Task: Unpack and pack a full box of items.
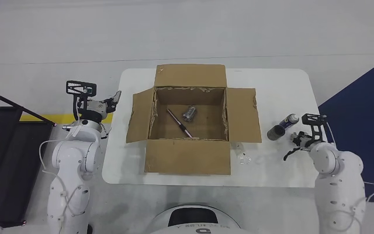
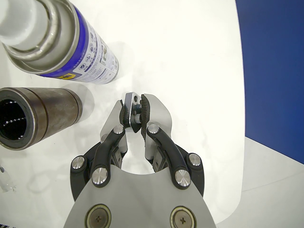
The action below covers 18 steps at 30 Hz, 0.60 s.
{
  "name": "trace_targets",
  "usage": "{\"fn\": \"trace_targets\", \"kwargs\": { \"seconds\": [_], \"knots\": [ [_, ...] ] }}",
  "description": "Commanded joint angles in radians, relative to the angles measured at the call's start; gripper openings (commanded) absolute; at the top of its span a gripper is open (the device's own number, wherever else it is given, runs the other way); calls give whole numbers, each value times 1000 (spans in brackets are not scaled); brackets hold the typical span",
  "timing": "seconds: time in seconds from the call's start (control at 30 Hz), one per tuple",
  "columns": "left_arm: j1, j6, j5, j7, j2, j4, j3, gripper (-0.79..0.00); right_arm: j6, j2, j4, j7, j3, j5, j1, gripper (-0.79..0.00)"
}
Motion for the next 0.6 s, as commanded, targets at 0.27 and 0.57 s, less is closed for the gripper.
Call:
{"fn": "trace_targets", "kwargs": {
  "seconds": [0.27,0.57],
  "knots": [
    [0,0,0,0,0,0,0,0,13,4,-10,-8,-7,26,-16,-453],
    [0,0,0,0,0,0,0,0,68,1,-269,-51,58,97,-146,-409]
  ]
}}
